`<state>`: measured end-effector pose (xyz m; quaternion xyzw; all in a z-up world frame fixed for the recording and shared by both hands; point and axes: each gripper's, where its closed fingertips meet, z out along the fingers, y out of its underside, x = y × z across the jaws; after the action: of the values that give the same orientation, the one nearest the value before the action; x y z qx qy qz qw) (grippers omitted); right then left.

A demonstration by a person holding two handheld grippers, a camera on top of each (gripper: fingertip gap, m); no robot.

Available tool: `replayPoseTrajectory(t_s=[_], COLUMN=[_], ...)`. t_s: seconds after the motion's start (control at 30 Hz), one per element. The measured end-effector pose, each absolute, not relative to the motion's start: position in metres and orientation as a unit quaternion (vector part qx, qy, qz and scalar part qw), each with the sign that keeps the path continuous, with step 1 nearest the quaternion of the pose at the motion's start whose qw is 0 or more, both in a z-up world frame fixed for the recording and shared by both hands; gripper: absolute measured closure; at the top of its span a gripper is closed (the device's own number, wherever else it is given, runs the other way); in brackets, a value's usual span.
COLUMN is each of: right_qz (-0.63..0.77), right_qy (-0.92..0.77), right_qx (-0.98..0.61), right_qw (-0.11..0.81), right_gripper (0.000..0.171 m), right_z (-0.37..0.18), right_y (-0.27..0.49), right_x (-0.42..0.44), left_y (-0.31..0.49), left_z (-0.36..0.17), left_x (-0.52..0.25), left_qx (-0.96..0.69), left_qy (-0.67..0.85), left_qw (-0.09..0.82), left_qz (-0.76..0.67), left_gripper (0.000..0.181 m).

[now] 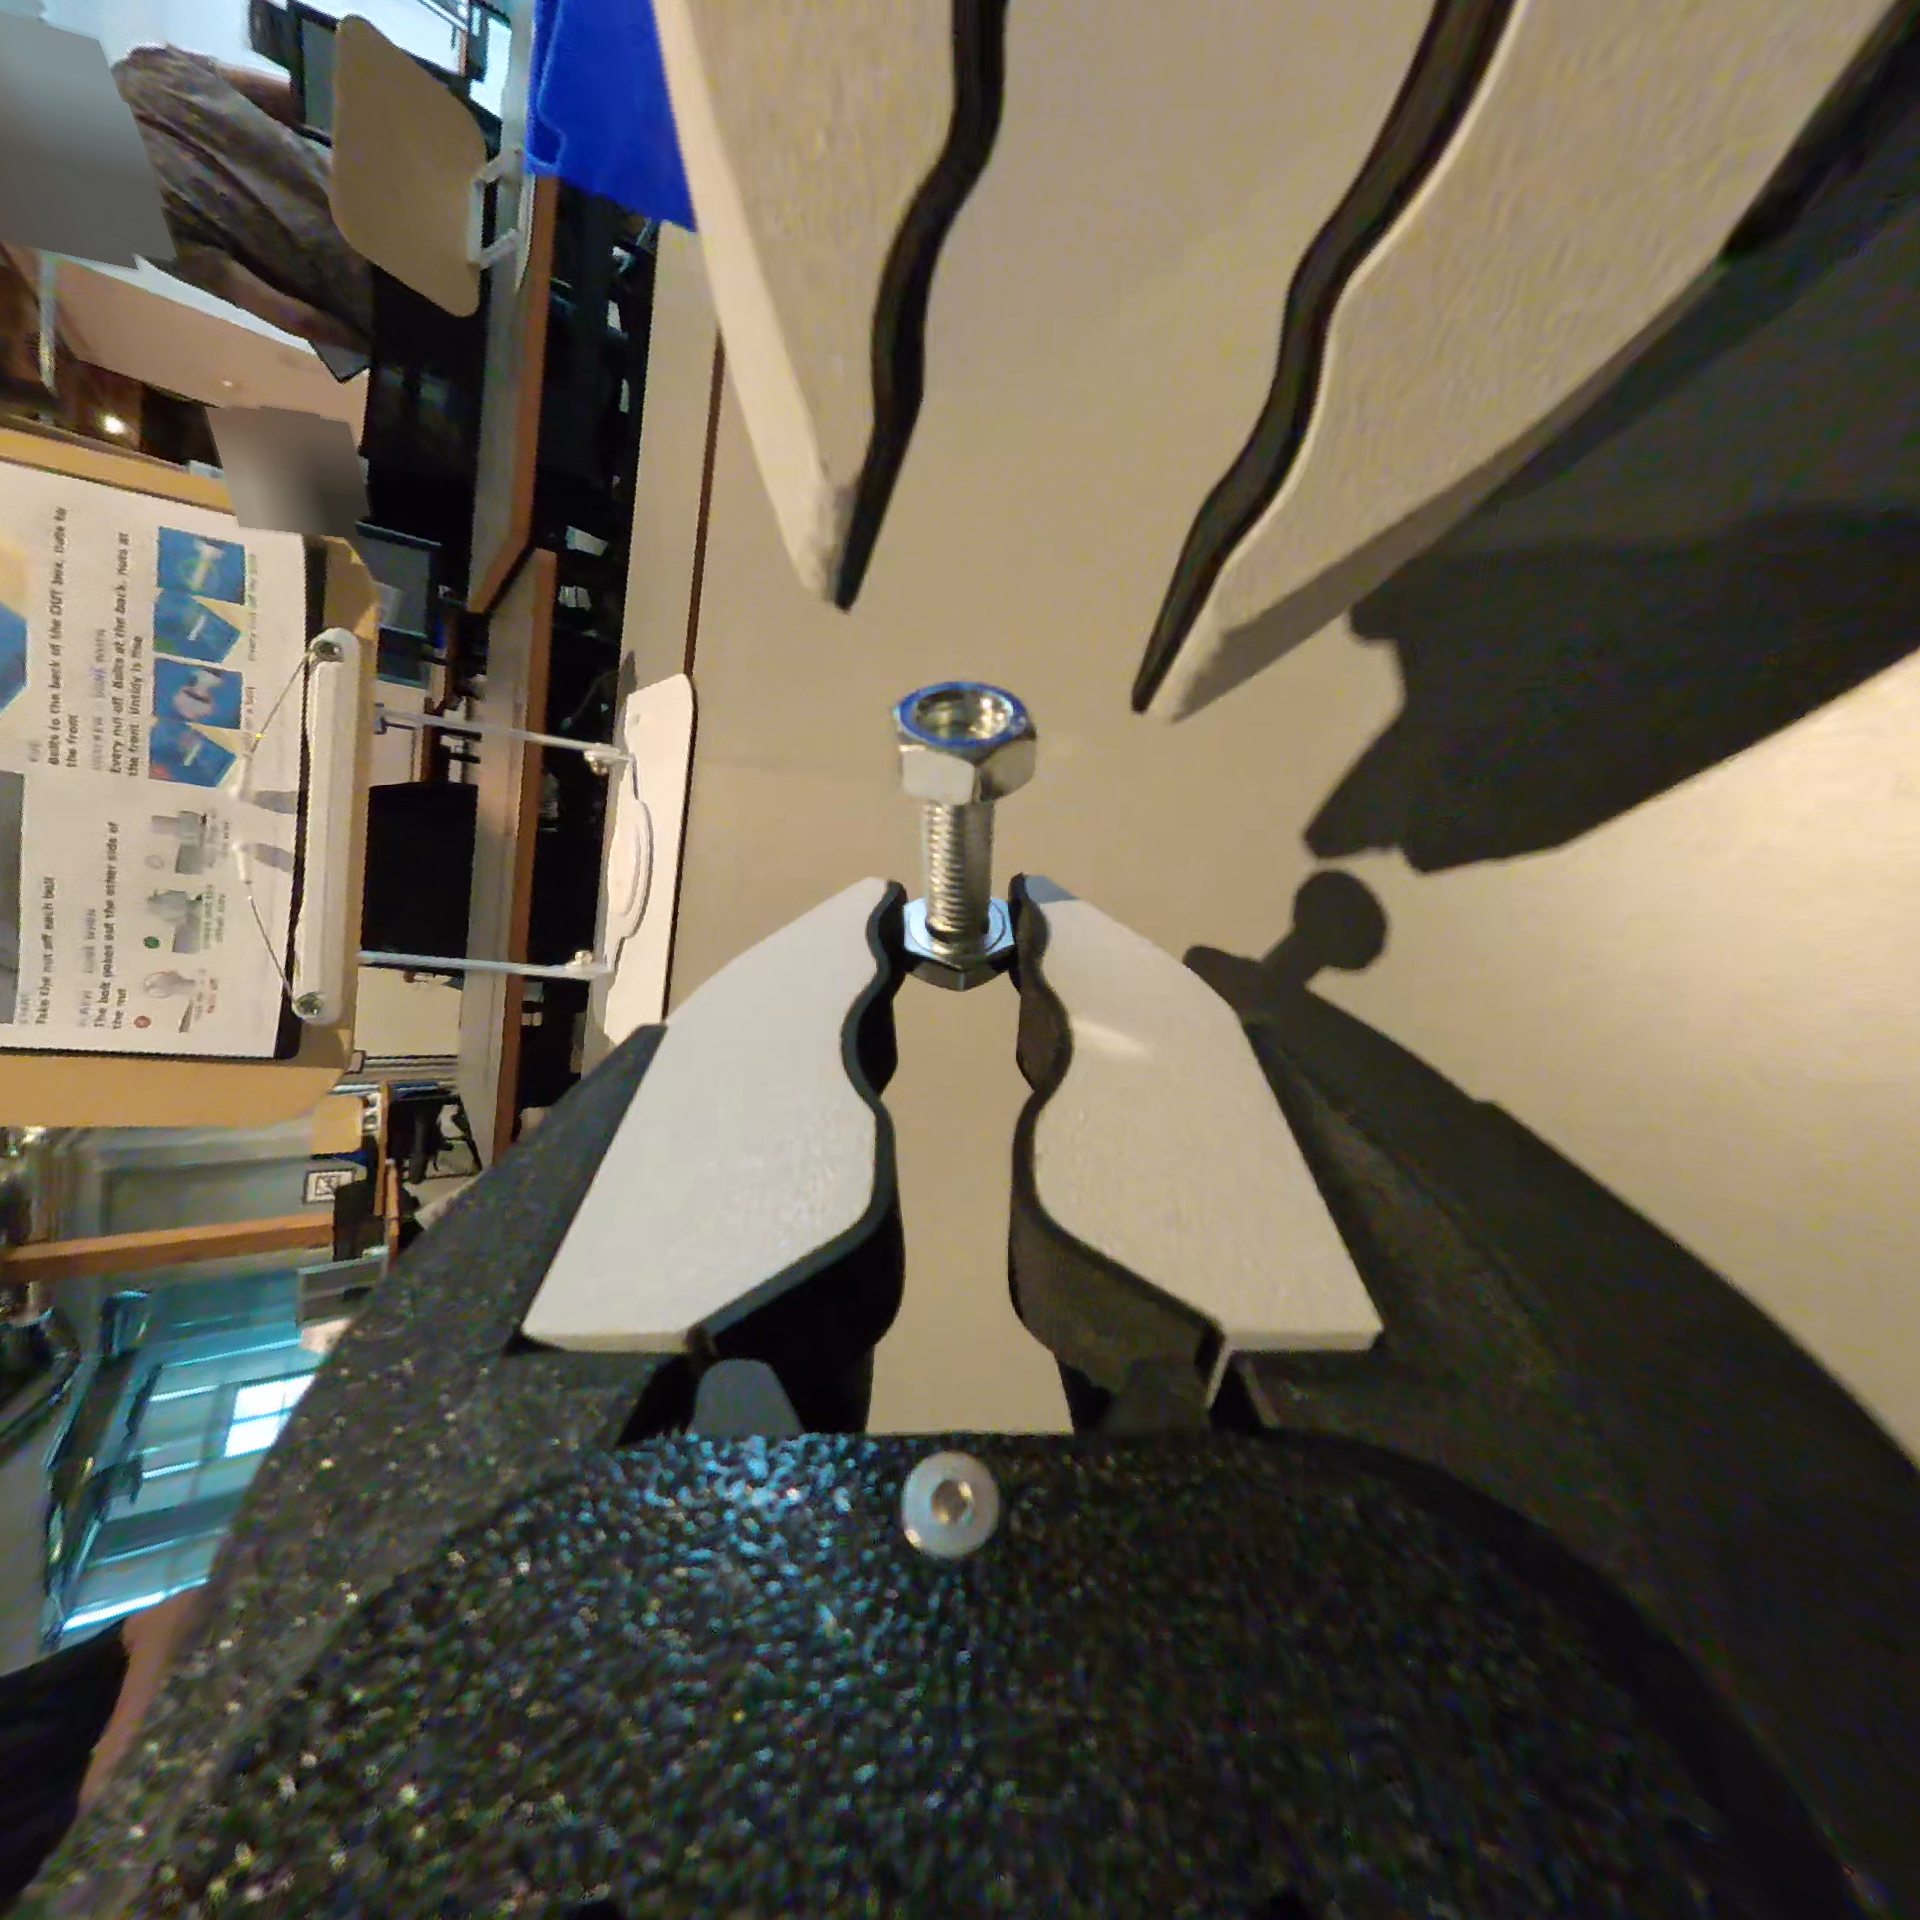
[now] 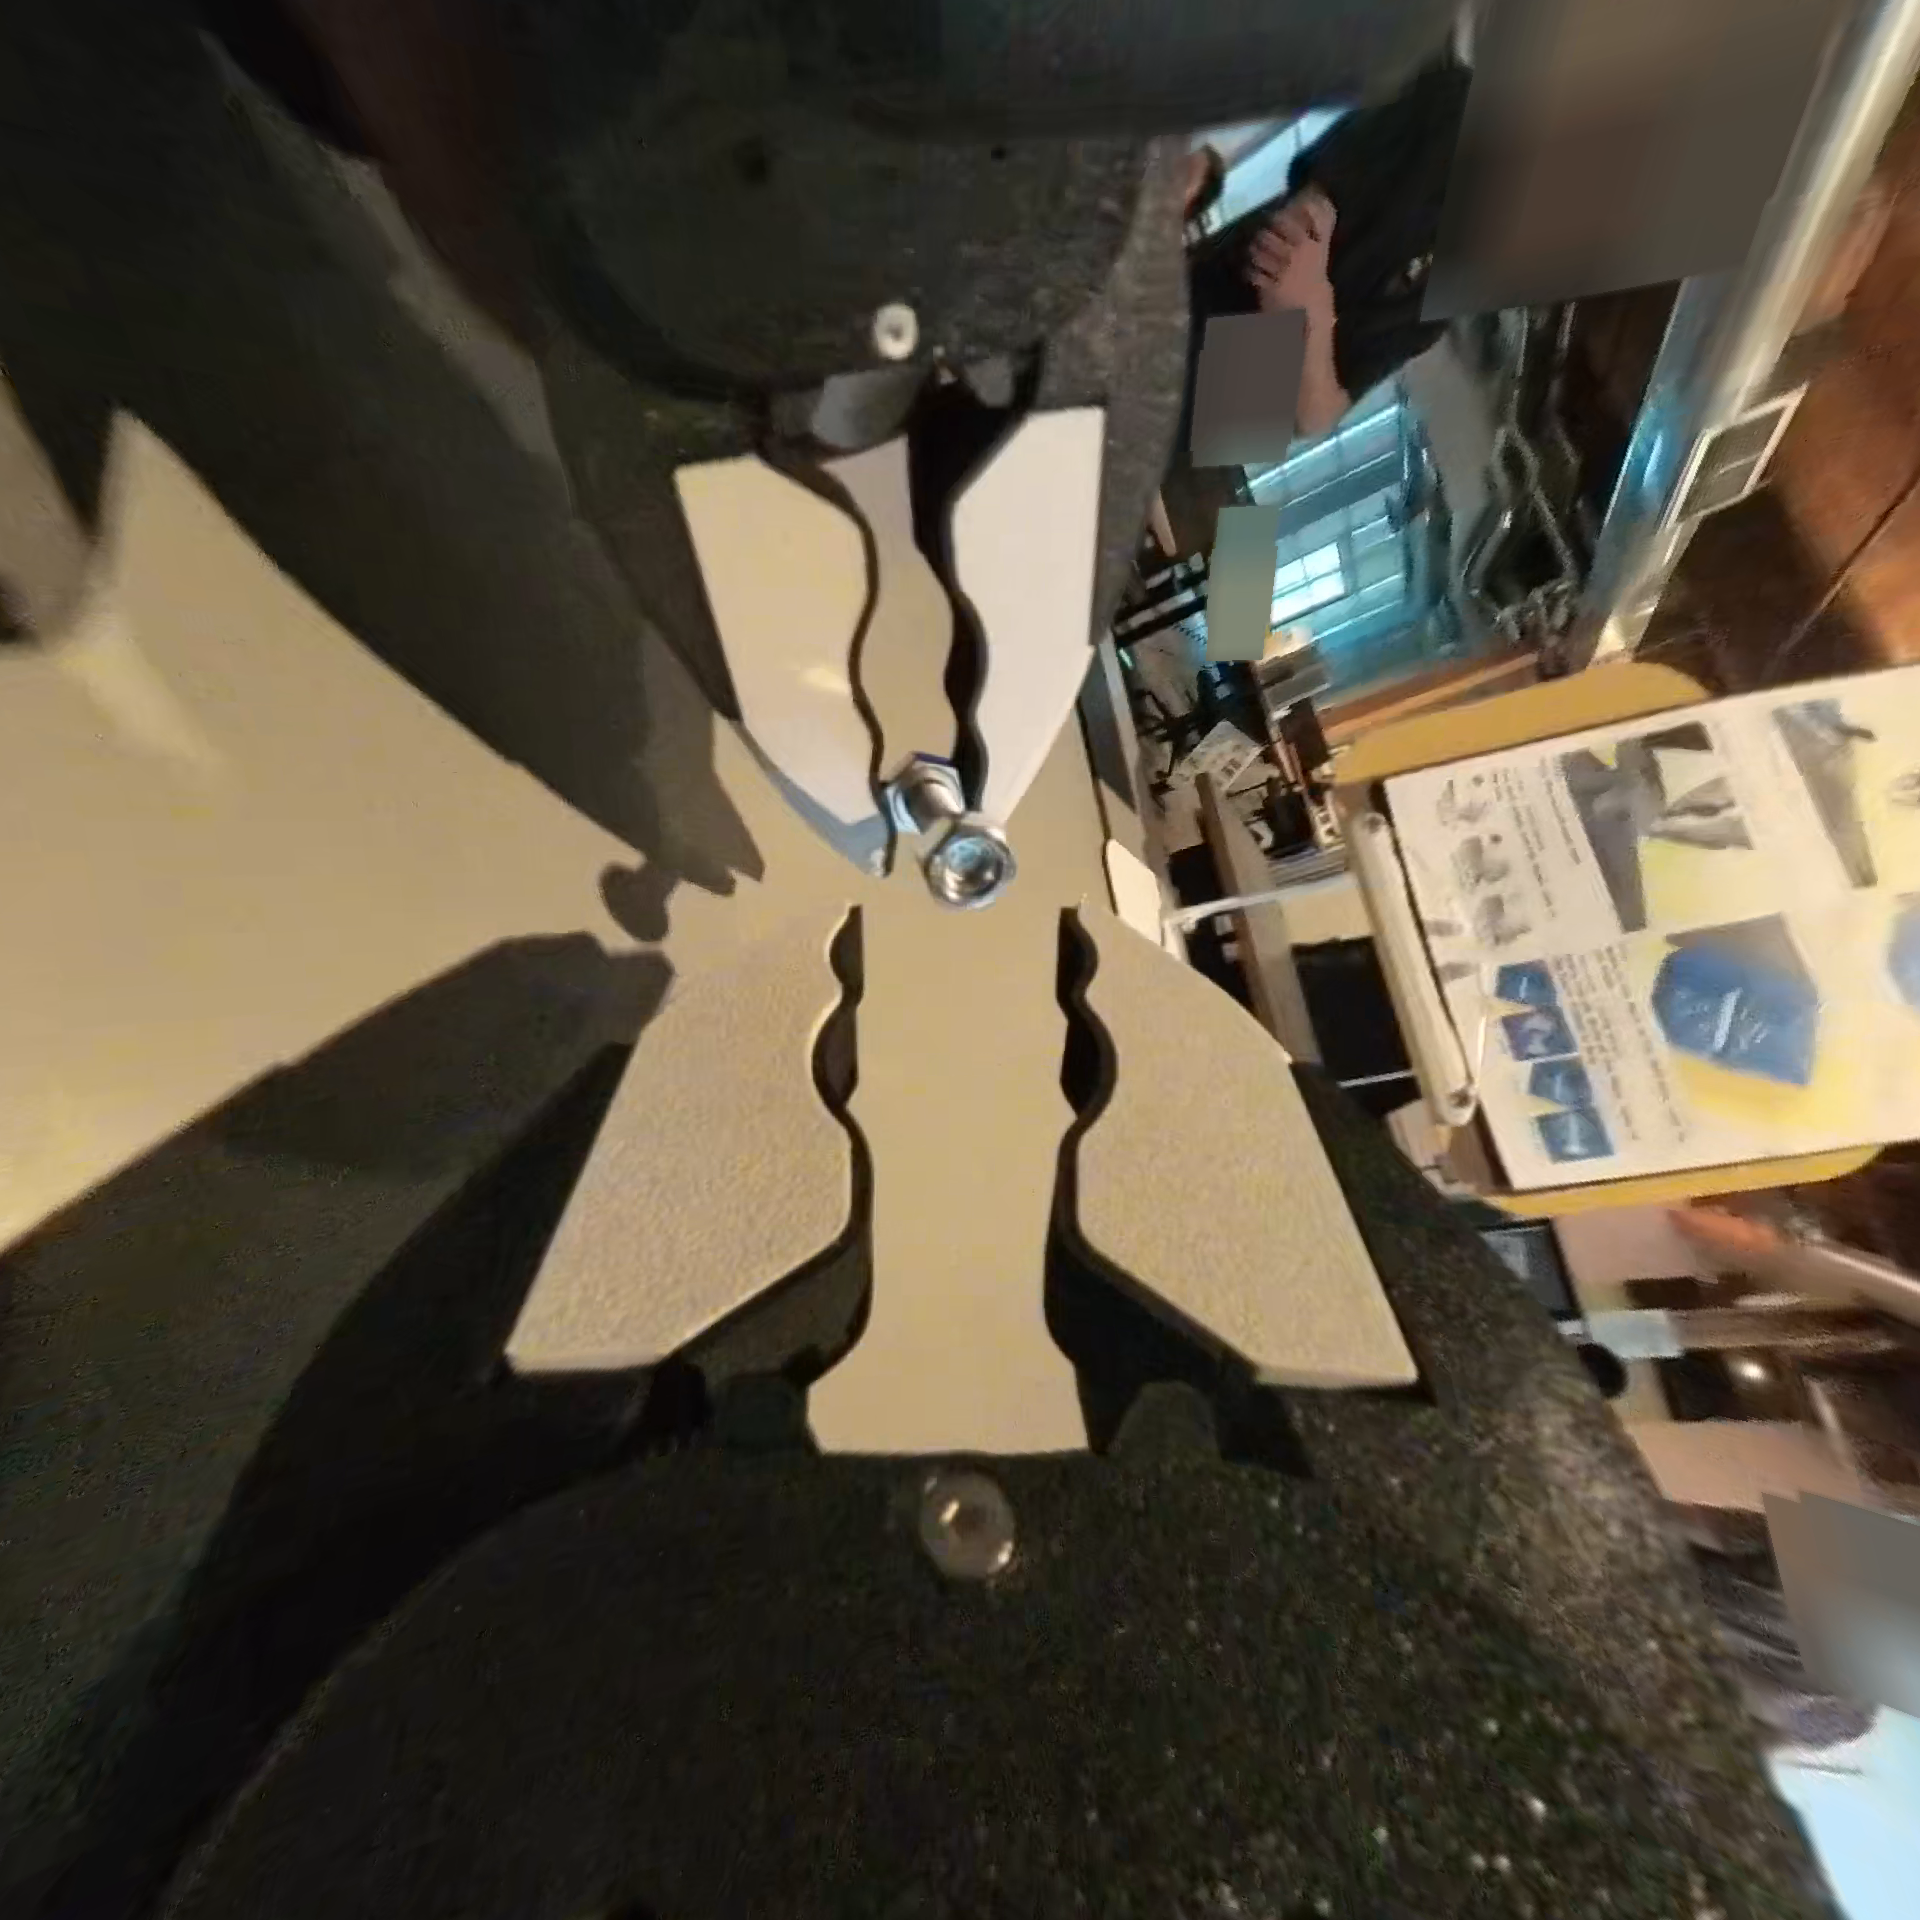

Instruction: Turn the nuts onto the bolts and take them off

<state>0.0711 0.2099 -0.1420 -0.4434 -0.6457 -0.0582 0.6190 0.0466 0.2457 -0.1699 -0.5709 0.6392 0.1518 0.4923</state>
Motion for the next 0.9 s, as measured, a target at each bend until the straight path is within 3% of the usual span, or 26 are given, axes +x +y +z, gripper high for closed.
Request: replayPoseTrajectory(t_s=[0.13, 0.23, 0.33, 0.53, 0.67, 0.77, 0.9], right_qz=[-0.068, -0.110, -0.084, 0.193, 0.329, 0.261, 0.069], right_qy=[-0.669, -0.680, -0.655, -0.475, -0.416, -0.444, -0.561], right_qx=[-0.428, -0.416, -0.471, -0.677, -0.692, -0.669, -0.551], right_qw=[0.604, 0.594, 0.585, 0.528, 0.490, 0.536, 0.615], right_gripper=[0.137, 0.152, 0.152, 0.153, 0.145, 0.118, 0.122], right_z=[-0.150, -0.154, -0.154, -0.154, -0.149, -0.144, -0.132], right_y=[0.206, 0.210, 0.214, 0.218, 0.219, 0.229, 0.227], right_x=[0.064, 0.063, 0.061, 0.054, 0.054, 0.065, 0.071], left_y=[0.241, 0.238, 0.243, 0.250, 0.251, 0.247, 0.248], left_z=[-0.173, -0.175, -0.173, -0.162, -0.163, -0.167, -0.170], left_x=[0.052, 0.055, 0.050, 0.041, 0.042, 0.046, 0.044], left_qx=[-0.551, -0.537, -0.534, -0.522, -0.559, -0.592, -0.614], left_qy=[0.659, 0.670, 0.661, 0.636, 0.621, 0.616, 0.610], left_qw=[0.486, 0.482, 0.485, 0.490, 0.497, 0.498, 0.492], left_qz=[0.161, 0.174, 0.206, 0.287, 0.233, 0.147, 0.093], left_gripper=[0.162, 0.162, 0.162, 0.163, 0.162, 0.163, 0.162])
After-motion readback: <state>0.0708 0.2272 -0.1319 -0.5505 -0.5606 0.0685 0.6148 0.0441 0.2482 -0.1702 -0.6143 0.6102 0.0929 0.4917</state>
